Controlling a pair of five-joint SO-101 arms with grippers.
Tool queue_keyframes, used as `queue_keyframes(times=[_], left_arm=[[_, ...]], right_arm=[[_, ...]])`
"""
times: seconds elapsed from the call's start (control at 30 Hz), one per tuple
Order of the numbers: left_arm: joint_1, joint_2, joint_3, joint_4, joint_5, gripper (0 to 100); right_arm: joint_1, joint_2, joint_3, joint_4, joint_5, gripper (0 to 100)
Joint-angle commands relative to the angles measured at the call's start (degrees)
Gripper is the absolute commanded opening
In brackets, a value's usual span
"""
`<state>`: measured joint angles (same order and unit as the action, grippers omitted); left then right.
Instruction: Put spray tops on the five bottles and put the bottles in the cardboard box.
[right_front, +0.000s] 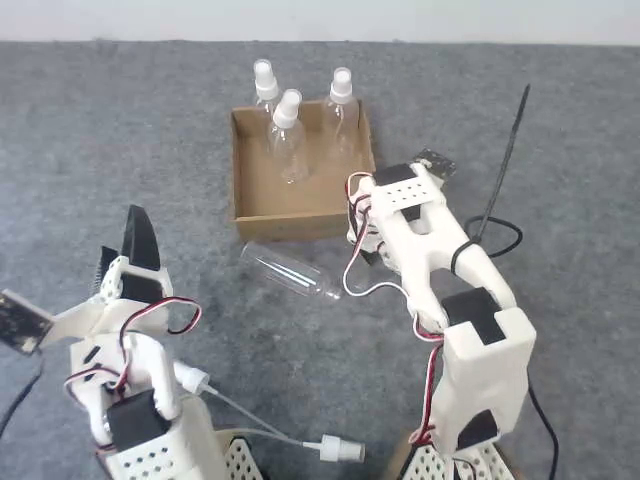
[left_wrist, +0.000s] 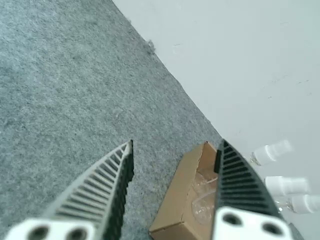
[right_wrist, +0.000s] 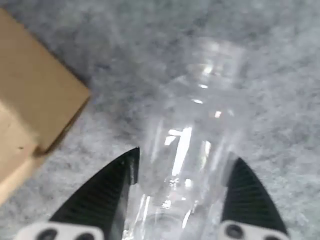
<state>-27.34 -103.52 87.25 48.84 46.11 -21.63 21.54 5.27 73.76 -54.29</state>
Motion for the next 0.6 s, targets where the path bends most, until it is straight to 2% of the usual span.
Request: queue_keyframes(times=[0.0, 0.27, 0.57], left_arm=[[-0.3, -1.1, -0.7, -1.7, -0.5, 25], [-0.3, -1.1, -0.7, -1.7, -0.5, 25], [-0.3, -1.1, -0.7, -1.7, -0.5, 25]], right_arm=[[1.7, -3.9, -1.2, 2.9, 2.8, 17.5], [2.2, -10.3, -1.2, 10.2, 9.5, 17.3], [2.2, -14.3, -1.1, 16.9, 24.2, 17.3]])
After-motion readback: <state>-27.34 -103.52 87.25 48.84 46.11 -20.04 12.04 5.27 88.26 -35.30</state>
